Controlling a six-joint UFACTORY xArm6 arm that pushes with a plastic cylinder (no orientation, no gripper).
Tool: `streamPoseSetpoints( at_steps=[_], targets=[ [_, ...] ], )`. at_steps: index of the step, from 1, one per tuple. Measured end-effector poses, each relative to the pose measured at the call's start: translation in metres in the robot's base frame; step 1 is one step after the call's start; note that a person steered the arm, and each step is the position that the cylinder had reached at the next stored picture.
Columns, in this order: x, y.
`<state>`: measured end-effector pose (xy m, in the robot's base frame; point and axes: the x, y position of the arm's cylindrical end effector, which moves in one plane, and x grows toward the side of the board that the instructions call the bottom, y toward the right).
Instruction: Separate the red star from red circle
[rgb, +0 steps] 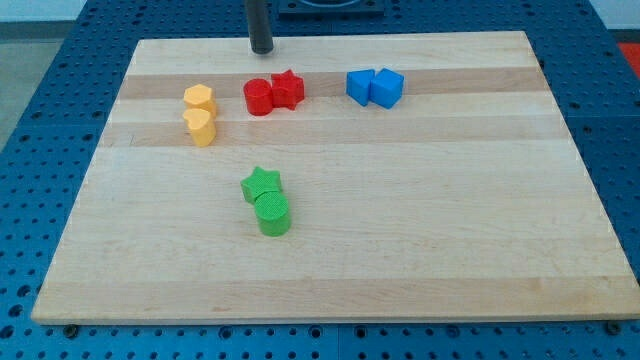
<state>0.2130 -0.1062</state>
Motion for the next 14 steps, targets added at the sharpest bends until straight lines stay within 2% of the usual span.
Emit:
streamPoseSetpoints(
  at_steps=[3, 4, 5, 6, 7, 8, 9, 10, 11, 12, 13, 14],
  targets=[
    [0.011, 0.000],
    [0.060, 0.010],
    [0.160, 0.037],
    [0.241, 0.059],
    [0.243, 0.059],
    [0.215, 0.056],
    [0.210, 0.055],
    [0.225, 0.061],
    [0.262, 0.107],
    [0.213, 0.124],
    [0.189, 0.118],
    [0.144, 0.097]
  ],
)
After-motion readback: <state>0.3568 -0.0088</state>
